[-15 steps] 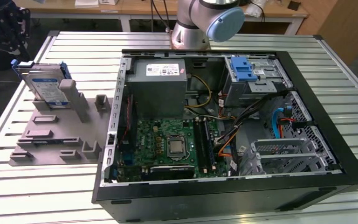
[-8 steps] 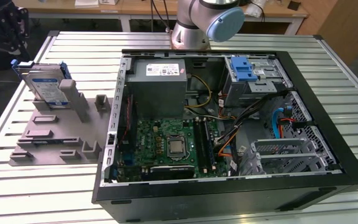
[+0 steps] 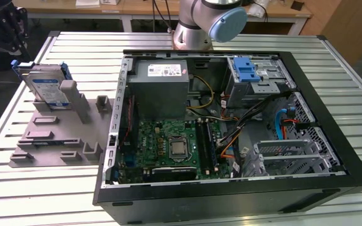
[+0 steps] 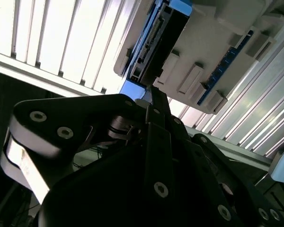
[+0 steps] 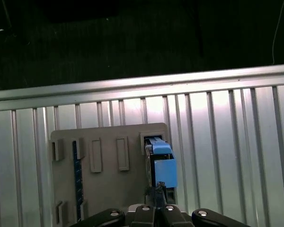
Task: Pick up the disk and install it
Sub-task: 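Pick up the disk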
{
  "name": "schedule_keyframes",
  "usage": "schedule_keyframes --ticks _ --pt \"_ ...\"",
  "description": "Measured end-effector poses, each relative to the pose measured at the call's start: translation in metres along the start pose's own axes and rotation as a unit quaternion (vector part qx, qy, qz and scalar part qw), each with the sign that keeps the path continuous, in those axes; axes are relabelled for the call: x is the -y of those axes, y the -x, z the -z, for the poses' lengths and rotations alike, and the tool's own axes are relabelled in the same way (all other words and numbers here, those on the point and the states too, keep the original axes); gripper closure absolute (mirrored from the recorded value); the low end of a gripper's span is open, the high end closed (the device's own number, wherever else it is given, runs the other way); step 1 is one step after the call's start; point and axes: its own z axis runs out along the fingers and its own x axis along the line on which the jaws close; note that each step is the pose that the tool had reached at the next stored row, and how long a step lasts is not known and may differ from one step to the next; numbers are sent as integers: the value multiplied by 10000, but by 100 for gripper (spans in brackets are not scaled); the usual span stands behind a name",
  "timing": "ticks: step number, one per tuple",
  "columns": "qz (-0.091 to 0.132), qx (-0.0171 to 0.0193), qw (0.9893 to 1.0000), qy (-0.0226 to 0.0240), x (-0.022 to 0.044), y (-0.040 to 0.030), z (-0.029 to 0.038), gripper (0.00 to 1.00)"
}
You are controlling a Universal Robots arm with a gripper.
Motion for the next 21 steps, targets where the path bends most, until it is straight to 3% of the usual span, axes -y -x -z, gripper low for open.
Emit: schedule_keyframes --ticks 6,12,15,21 --pt "10 0 10000 -1 0 0 0 89" --pt "455 0 9990 -6 0 1 -9 89" --pt "474 26 9989 -26 -18 -1 -15 89" --pt "475 29 9989 -38 -32 -2 -17 89"
